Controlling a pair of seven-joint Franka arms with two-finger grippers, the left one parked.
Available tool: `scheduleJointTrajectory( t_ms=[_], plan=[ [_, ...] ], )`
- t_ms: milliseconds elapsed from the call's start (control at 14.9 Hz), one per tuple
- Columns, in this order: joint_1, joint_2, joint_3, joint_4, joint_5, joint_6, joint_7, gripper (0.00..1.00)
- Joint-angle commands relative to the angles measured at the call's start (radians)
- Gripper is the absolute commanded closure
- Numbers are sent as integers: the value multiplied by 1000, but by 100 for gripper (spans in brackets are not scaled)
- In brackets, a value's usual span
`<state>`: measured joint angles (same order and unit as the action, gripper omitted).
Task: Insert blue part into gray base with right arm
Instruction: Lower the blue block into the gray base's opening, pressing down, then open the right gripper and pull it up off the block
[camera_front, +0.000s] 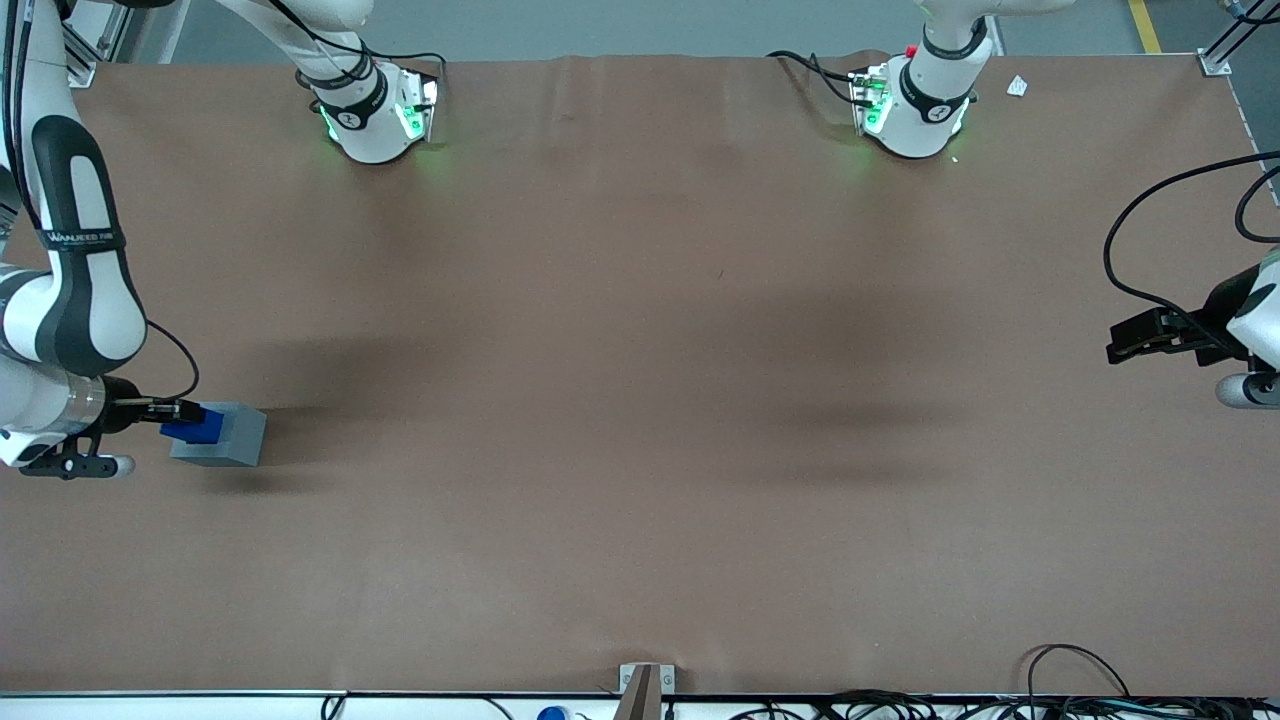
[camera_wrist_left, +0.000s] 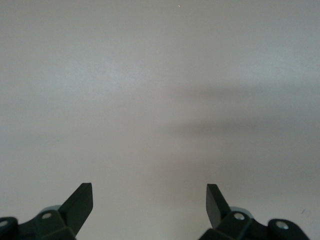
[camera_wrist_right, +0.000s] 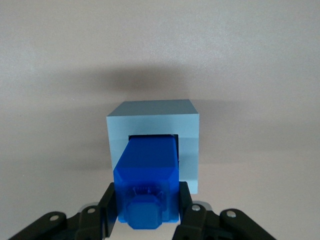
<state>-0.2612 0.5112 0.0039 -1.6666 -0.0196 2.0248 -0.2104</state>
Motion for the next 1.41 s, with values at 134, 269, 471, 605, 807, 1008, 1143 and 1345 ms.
scheduleJointTrajectory(
  t_ms=[134, 269, 471, 605, 807, 1008, 1143, 1345],
  plan=[
    [-7, 7, 7, 5, -6, -2, -6, 0],
    [-7, 7, 7, 5, -6, -2, -6, 0],
    [-6, 6, 7, 17, -2, -5, -3, 0],
    [-6, 6, 8, 37, 0, -27, -1, 0],
    [-10, -3, 11, 85, 3, -93, 6, 0],
    [-7, -13, 13, 154, 65, -204, 6, 0],
    [3, -38, 13, 182, 90, -245, 11, 0],
    [40, -120, 14, 179, 87, -314, 66, 0]
  ],
)
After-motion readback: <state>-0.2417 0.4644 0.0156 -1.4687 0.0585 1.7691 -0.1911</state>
